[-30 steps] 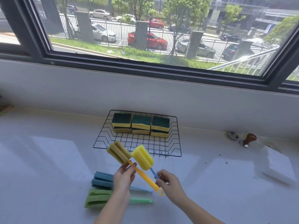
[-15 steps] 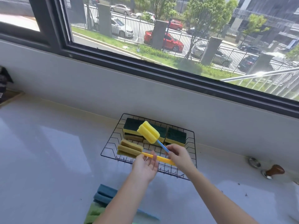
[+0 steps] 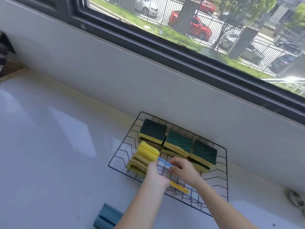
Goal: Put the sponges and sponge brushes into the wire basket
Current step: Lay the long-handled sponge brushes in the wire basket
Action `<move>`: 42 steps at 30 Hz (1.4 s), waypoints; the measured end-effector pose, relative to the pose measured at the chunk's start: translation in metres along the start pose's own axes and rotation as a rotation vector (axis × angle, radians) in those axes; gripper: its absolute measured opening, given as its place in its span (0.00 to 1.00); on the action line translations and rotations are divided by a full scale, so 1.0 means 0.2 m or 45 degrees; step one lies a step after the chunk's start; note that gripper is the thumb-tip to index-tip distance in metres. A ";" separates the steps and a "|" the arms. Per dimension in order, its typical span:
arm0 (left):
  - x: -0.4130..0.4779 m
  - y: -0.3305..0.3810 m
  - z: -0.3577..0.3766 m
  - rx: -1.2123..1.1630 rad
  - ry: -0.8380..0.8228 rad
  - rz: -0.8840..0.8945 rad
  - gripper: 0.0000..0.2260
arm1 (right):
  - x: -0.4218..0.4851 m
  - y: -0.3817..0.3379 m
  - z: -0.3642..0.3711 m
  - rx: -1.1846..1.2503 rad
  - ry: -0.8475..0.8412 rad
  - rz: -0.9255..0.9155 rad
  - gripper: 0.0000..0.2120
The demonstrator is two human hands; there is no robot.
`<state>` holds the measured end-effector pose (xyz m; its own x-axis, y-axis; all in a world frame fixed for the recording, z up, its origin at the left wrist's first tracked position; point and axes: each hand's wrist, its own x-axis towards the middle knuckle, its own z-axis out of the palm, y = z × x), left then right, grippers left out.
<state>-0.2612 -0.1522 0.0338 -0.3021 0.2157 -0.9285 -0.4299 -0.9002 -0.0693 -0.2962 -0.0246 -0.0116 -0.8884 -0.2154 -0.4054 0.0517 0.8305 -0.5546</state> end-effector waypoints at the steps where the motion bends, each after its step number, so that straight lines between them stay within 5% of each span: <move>1: 0.01 0.00 0.00 -0.027 0.000 0.010 0.19 | 0.02 0.00 0.03 0.017 0.018 0.008 0.09; 4: 0.05 -0.01 0.00 -0.103 -0.049 0.008 0.11 | 0.08 0.01 0.08 0.078 0.069 0.016 0.10; 8: 0.05 -0.01 -0.04 -0.042 -0.196 0.060 0.14 | 0.10 0.02 0.13 0.105 0.087 0.005 0.11; 12: 0.02 -0.02 -0.06 0.291 -0.424 0.421 0.18 | 0.05 0.03 0.13 0.063 0.208 -0.082 0.12; 15: 0.02 0.09 -0.11 1.156 -0.595 1.000 0.10 | -0.05 0.02 0.13 -0.124 0.261 -0.219 0.08; 18: 0.08 0.24 -0.17 2.317 -0.331 1.681 0.09 | -0.16 0.02 0.12 -0.305 0.123 -0.183 0.03; 21: 0.16 0.36 -0.23 2.853 -0.202 1.887 0.14 | -0.21 0.02 0.12 -0.370 0.047 -0.078 0.07; 27: 0.23 0.40 -0.32 2.767 -0.082 2.125 0.22 | -0.14 -0.03 0.14 -0.479 -0.052 0.005 0.10; 35: 0.24 0.39 -0.32 2.772 -0.036 2.129 0.21 | -0.07 -0.06 0.18 -0.443 0.105 -0.156 0.07; 42: 0.25 0.40 -0.34 2.744 -0.046 2.118 0.20 | -0.05 -0.06 0.21 -0.339 0.097 -0.019 0.06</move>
<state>-0.2522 -0.2387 -0.0423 -0.9764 0.2081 0.0587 0.2131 0.8801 0.4242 -0.2690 -0.0534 -0.0315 -0.9204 -0.1977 -0.3374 -0.0741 0.9354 -0.3457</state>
